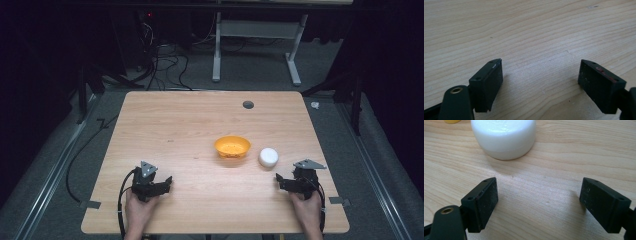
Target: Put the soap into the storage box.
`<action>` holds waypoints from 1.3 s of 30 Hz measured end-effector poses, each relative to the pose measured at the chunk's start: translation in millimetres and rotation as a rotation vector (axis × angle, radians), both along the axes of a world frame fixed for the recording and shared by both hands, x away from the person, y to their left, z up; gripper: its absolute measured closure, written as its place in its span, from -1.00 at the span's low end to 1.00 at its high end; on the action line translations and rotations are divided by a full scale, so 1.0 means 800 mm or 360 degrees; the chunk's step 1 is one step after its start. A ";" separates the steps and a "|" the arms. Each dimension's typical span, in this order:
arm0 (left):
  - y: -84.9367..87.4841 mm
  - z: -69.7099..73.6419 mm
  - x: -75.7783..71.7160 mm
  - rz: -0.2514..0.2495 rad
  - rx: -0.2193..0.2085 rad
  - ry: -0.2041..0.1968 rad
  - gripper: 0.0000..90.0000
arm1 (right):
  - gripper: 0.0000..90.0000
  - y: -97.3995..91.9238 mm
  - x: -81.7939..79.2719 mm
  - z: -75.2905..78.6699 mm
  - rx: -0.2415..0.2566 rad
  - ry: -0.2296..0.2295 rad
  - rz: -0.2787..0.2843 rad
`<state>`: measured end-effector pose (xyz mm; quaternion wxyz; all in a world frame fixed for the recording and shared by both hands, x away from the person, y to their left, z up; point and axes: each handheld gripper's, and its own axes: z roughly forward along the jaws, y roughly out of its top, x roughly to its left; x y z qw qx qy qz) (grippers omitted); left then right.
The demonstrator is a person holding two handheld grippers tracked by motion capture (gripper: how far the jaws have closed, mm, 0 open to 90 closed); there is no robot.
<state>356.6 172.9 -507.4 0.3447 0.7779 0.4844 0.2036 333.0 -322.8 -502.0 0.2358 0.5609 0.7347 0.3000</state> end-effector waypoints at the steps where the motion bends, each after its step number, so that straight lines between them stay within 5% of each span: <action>1: 0.000 0.000 0.000 0.0000 0.0000 0.0000 -0.55 | -0.65 0.000 0.000 0.000 0.0000 0.0000 0.0000; 39: 0.000 0.000 -0.001 -0.0007 0.0004 -0.0002 -0.55 | -0.67 0.000 -0.004 0.000 0.0004 0.0001 0.0069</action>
